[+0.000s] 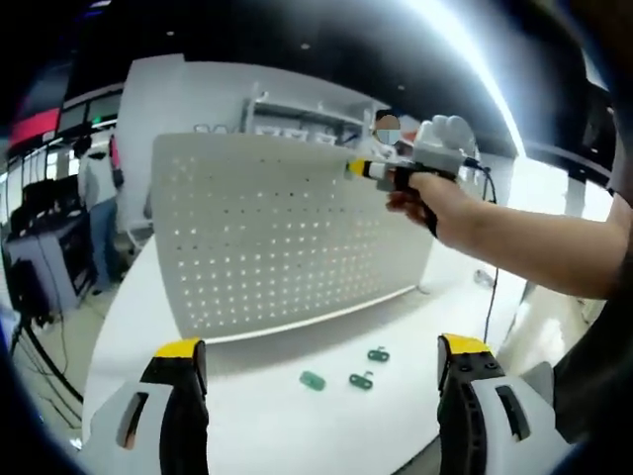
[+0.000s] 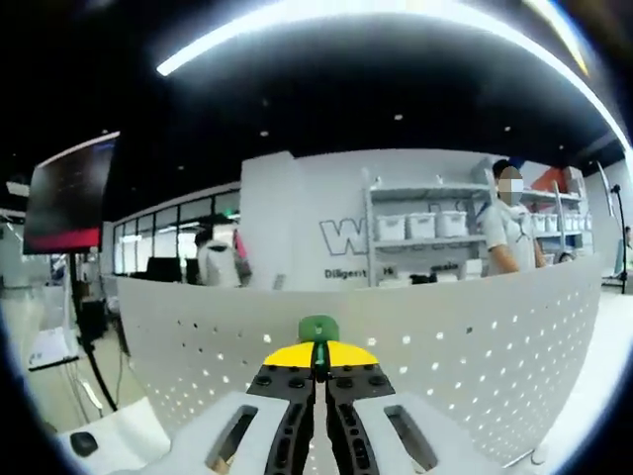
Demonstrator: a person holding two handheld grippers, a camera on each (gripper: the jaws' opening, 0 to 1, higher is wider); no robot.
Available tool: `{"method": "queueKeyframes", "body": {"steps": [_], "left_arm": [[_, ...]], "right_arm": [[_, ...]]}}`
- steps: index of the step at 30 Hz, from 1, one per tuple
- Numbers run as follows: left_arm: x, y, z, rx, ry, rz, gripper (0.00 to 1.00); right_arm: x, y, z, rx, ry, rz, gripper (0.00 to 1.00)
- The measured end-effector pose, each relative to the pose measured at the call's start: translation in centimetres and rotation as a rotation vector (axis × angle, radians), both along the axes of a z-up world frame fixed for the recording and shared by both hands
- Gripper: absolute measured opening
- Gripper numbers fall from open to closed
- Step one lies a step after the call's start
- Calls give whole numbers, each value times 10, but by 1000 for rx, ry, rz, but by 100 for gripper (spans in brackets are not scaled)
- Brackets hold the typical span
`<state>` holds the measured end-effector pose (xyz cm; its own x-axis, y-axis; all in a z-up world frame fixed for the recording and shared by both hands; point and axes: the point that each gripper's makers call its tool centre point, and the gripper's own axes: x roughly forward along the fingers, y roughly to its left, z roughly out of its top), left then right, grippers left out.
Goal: Insert the hook assembly into the mounting plate slot until the hook locks in place.
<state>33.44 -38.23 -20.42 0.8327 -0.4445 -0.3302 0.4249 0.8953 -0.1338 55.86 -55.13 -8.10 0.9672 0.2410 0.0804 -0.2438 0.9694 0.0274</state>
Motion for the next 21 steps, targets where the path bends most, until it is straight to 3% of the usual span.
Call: {"method": "queueKeyframes", "body": {"steps": [21], "left_arm": [[1,14,-7,-18,18,28,96]], "right_arm": [[11,-3,-4,-51,-30,-76,0]]}}
